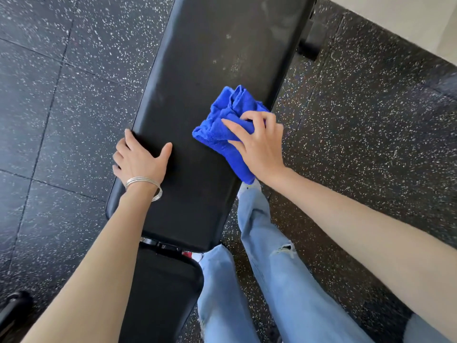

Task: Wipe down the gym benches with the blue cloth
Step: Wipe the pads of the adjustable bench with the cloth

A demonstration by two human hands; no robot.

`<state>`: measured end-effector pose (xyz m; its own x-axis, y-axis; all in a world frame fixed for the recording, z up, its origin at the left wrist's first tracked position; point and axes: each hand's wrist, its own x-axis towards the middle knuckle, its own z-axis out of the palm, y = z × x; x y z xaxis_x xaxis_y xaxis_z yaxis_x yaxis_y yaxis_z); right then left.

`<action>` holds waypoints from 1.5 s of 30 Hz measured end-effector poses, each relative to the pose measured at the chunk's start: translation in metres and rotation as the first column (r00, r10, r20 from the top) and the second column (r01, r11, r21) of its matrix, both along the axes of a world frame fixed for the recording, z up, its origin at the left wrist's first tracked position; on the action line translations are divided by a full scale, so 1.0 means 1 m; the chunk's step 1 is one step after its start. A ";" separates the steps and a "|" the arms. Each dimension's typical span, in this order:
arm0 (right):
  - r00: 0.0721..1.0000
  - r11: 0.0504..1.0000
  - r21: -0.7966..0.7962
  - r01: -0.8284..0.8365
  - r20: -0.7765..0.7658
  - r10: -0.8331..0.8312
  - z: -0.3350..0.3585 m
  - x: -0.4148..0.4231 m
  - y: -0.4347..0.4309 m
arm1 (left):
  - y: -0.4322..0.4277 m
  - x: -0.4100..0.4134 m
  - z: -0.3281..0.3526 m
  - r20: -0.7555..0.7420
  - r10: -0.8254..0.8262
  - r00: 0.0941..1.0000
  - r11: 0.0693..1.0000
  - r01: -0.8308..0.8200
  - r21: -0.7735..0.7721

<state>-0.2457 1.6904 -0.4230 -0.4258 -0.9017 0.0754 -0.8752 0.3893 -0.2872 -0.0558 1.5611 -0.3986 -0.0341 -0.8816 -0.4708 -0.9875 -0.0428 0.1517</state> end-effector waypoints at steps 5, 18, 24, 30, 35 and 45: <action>0.997 0.996 0.052 0.073 -0.037 -0.072 0.002 -0.058 -0.040 | -0.003 -0.003 0.005 0.021 0.014 1.000 0.999 -0.015 0.044; 0.990 0.986 0.112 0.124 -0.082 -0.115 0.012 0.015 -0.031 | -0.007 -0.001 0.012 -0.019 0.058 0.998 0.994 -0.056 0.097; 0.913 0.927 0.017 -0.374 -0.169 0.372 0.001 0.036 -0.017 | -0.013 0.018 0.013 -0.117 0.022 0.993 0.993 -0.008 0.116; 0.912 0.958 0.033 -0.285 -0.298 0.282 0.009 -0.039 -0.097 | -0.017 0.025 0.017 -0.168 0.019 0.986 0.987 0.008 0.161; 0.993 0.965 0.261 -0.010 -0.107 0.040 0.023 -0.062 -0.141 | -0.020 0.033 0.015 -0.205 0.027 0.978 0.983 0.012 0.185; 0.976 0.990 0.013 -0.140 -0.165 0.141 0.015 0.043 -0.105 | -0.028 0.045 0.012 -0.307 0.036 0.951 0.967 0.044 0.249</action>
